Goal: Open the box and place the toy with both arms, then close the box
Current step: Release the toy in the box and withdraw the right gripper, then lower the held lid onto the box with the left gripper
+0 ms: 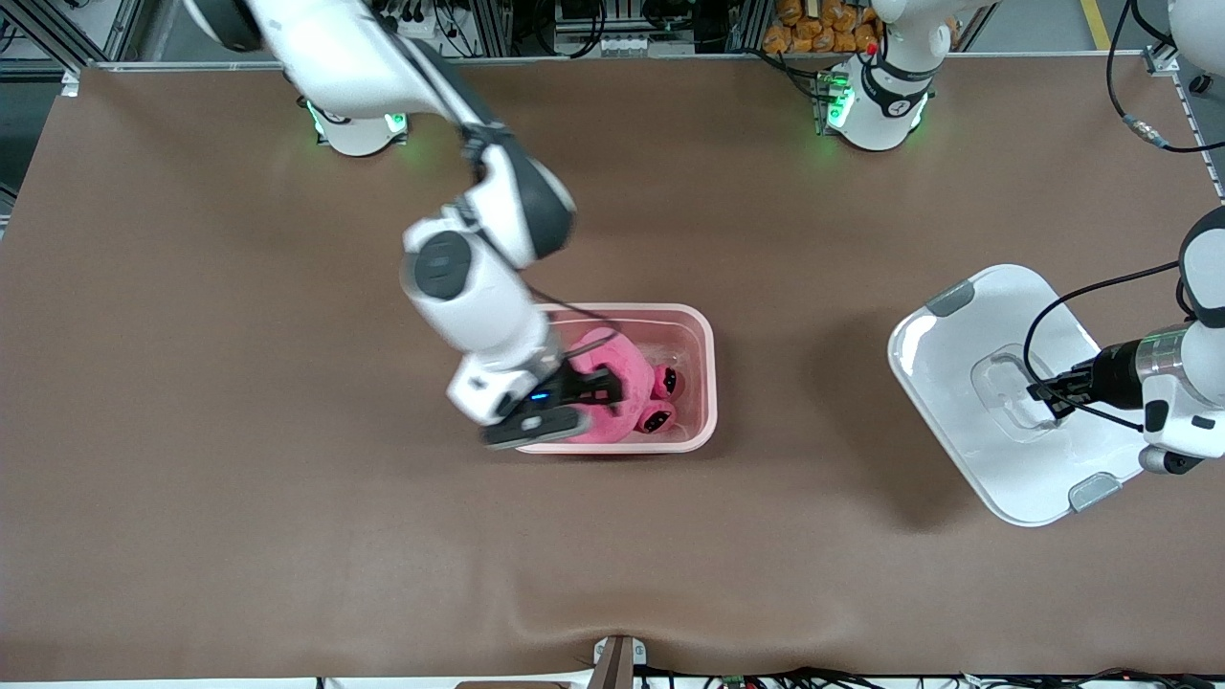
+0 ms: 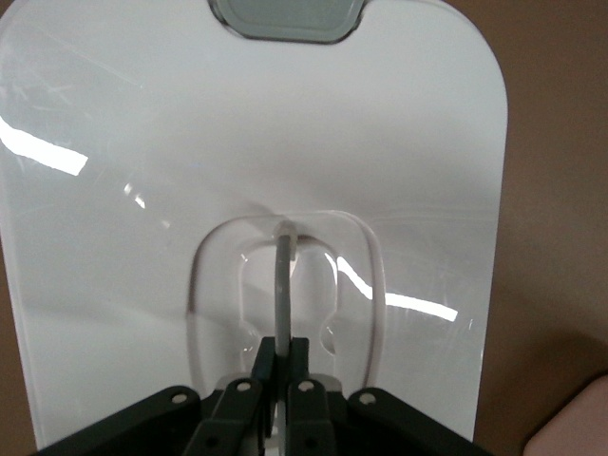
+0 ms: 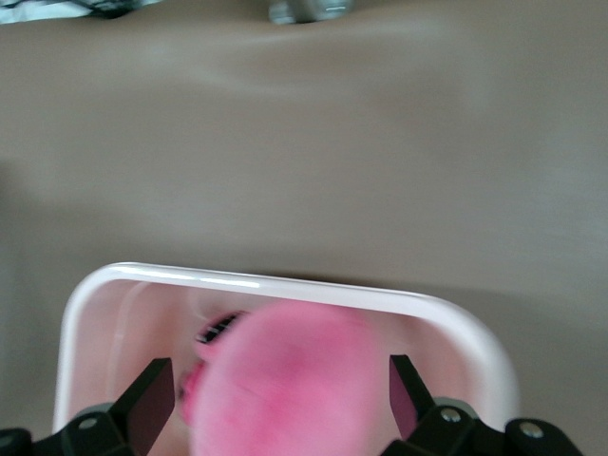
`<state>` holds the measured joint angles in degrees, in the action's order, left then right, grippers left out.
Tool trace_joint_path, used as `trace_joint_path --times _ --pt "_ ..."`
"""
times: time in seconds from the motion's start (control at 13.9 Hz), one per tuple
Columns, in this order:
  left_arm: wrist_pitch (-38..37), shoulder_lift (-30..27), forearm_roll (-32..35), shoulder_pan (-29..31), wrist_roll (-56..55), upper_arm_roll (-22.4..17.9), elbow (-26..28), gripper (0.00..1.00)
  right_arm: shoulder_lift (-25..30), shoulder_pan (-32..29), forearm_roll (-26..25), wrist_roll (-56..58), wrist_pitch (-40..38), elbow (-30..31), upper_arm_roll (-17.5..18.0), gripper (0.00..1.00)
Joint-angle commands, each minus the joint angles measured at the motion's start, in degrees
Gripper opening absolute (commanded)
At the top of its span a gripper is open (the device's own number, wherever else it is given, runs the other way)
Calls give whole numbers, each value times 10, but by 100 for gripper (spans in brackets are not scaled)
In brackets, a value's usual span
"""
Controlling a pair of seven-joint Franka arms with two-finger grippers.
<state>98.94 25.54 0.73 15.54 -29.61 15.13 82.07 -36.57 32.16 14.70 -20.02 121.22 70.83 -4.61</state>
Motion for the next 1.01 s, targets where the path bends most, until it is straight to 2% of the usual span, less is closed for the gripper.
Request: trace_joint_path --times 0.0,0.36,0.72,0.94 --pt "-6 -16 -13 -5 -31 5 1 0 82 -61 3 61 -78 52 11 100" --pt "-6 -17 -13 -7 -148 62 1 0 193 -172 -17 86 -221 102 11 100" --pt "-5 -17 -11 -7 -272 111 0 0 254 -294 -42 255 -317 122 10 100" --pt "-2 -17 -7 -9 -337 132 0 0 336 -311 -121 266 -316 186 12 100"
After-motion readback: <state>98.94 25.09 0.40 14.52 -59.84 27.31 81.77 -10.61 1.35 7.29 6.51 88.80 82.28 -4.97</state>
